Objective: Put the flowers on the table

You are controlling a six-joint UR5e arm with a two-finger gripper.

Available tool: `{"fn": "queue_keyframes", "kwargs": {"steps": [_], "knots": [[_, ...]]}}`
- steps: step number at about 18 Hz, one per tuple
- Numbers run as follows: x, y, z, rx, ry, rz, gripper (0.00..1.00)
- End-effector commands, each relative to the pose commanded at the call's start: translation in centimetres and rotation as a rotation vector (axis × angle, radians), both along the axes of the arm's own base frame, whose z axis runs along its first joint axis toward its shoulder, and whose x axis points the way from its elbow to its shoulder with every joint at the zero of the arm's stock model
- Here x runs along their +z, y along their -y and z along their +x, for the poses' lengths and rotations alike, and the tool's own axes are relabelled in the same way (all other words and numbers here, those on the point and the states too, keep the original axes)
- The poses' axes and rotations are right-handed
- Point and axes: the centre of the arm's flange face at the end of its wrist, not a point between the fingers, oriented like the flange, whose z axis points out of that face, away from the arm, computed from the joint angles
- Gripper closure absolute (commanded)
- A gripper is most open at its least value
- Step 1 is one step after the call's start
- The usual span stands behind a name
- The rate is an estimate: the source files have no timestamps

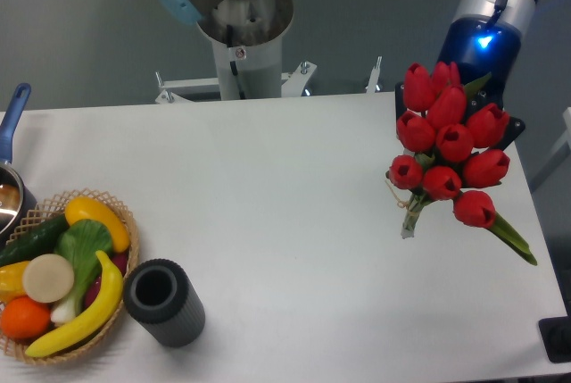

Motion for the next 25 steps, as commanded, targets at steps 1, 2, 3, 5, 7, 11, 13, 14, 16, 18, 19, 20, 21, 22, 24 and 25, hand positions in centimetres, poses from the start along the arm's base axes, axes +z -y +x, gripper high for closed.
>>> {"fn": "queue_keyframes", "kwargs": {"steps": [1, 2, 3, 5, 7, 11, 13, 14, 16, 18, 19, 20, 21, 22, 24, 25], "knots": [[-0.1, 0.0, 0.1, 0.003, 0.001, -0.005, 0.56], [-0.2, 0.0, 0.2, 0.010, -0.002, -0.017, 0.56], [0.2, 0.1, -0.1, 0.025, -0.008, -0.033, 0.56], [0.3, 0.2, -0.4, 0.049, 0.002, -0.076, 0.56], [0.8, 0.2, 0.0, 0.069, -0.003, -0.104, 0.56], [1.5, 1.0, 0.8, 0.118, 0.008, -0.160, 0.56], [1.7, 1.4, 1.3, 0.160, -0.008, -0.225, 0.56], [1.8, 1.4, 1.7, 0.181, -0.019, -0.261, 0.56], [1.3, 0.6, 2.9, 0.200, -0.027, -0.344, 0.56], [0.8, 0.2, 3.4, 0.234, -0.062, -0.424, 0.56], [0.5, -0.6, 4.0, 0.240, -0.084, -0.466, 0.57], [-0.1, -1.6, 4.6, 0.241, -0.100, -0.504, 0.58], [-0.5, -2.4, 5.1, 0.240, -0.113, -0.535, 0.59], [-1.0, -2.9, 5.5, 0.241, -0.123, -0.563, 0.59], [-2.6, -3.7, 6.2, 0.235, -0.136, -0.622, 0.59], [-3.3, -4.1, 6.8, 0.232, -0.148, -0.653, 0.58]]}}
